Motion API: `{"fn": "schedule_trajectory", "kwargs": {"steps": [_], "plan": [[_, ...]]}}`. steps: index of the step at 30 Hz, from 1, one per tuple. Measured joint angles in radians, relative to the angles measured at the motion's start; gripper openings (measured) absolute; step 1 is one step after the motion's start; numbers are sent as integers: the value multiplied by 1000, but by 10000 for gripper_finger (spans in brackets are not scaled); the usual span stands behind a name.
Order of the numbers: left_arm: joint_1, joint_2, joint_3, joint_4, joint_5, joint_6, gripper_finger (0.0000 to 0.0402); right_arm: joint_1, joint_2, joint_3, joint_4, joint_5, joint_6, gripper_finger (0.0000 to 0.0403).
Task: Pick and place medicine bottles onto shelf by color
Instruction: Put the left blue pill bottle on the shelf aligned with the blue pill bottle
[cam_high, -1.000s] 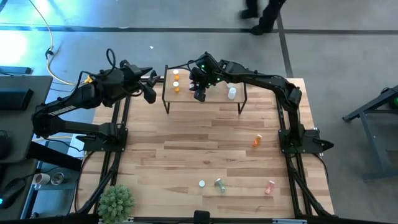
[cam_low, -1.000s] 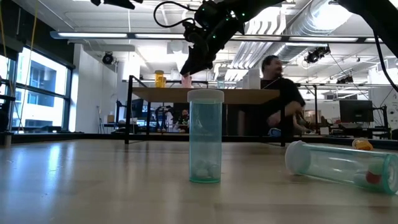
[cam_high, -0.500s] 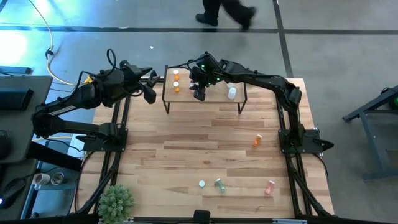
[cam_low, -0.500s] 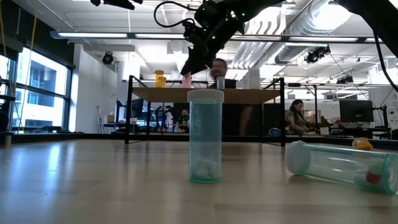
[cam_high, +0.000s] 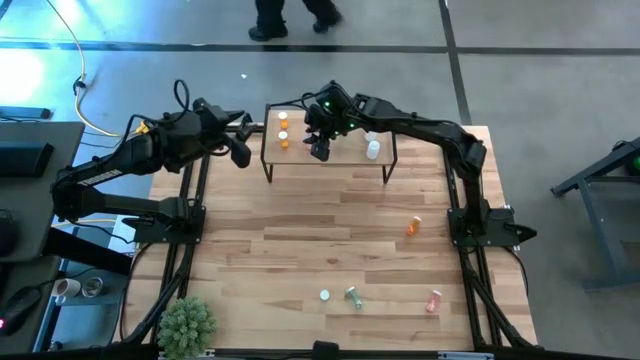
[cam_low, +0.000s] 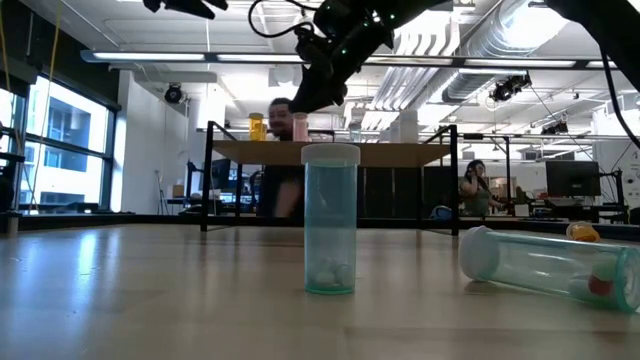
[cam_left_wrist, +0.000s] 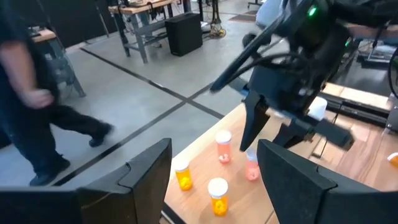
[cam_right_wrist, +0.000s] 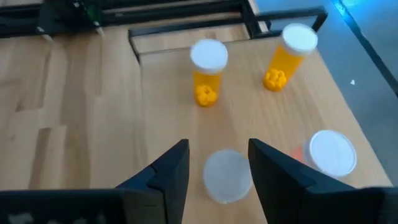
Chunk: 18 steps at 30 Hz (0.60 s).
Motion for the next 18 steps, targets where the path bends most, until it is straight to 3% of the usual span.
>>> {"fn": "schedule_trajectory", "kwargs": {"steps": [11,18], "plan": [[0,0,0,-82,5,-61,227,27,-85,26,-57,4,-4,156],[-2,0,0,-99,97,-61,227,65,-164,39,-196,5,24,156]]}}
